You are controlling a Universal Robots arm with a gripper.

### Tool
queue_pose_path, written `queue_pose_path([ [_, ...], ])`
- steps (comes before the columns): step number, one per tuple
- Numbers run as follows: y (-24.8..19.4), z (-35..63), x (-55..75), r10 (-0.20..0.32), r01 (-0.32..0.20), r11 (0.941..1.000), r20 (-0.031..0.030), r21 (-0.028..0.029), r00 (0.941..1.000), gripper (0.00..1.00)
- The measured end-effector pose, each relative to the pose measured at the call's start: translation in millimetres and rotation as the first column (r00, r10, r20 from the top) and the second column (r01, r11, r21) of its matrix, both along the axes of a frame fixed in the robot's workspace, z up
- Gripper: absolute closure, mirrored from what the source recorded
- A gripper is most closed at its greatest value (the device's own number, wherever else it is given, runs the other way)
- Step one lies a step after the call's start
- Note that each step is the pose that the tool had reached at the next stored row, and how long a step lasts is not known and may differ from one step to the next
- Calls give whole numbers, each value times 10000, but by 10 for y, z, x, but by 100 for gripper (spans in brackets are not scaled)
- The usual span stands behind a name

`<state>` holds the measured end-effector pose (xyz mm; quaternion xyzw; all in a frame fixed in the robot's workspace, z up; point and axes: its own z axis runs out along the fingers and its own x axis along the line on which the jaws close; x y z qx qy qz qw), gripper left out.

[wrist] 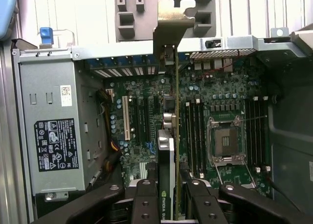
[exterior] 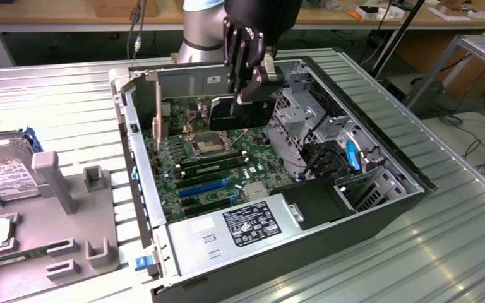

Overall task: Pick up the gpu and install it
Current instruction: 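Insert the gpu into the slot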

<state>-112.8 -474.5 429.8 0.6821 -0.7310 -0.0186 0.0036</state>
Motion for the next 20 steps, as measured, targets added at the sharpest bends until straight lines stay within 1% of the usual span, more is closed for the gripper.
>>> queue_pose_path([
  [3, 0, -25, 0, 0, 0, 10000, 0, 0, 10000, 73],
  [12, 0, -57, 0, 0, 0, 10000, 0, 0, 10000, 73],
  [20, 2, -66, 0, 1, -1, 10000, 3, 4, 10000, 73],
])
